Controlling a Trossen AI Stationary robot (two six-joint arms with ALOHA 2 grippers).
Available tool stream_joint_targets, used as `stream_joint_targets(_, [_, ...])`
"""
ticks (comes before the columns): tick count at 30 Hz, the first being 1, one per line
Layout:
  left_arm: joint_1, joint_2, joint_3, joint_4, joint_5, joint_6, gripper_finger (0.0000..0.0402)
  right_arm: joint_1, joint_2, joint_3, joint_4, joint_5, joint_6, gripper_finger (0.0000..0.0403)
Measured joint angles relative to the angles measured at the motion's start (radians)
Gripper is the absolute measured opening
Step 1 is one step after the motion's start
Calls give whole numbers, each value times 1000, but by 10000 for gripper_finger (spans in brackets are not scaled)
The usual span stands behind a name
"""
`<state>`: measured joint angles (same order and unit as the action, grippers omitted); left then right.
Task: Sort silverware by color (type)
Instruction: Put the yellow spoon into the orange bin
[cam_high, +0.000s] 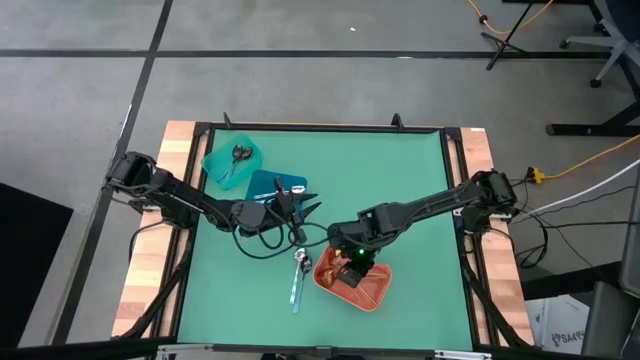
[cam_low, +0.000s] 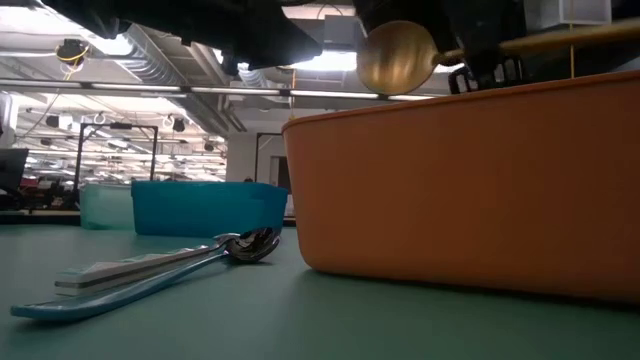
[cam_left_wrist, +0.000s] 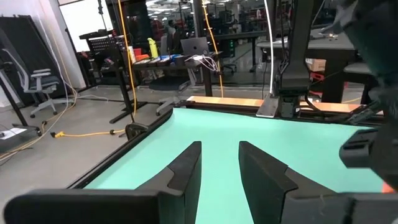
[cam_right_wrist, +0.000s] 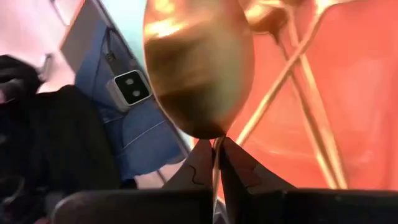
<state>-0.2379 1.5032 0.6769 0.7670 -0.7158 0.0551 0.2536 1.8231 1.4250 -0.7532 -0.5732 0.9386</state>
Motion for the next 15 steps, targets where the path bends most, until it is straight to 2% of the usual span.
stream_joint_targets(9, [0,0,0,-28,0,0,101,-39,16,0,-5,-59,0,1])
stream_joint_targets(15, [0,0,0,-59,0,-1,101,-67,16,0,-87,-46,0,2])
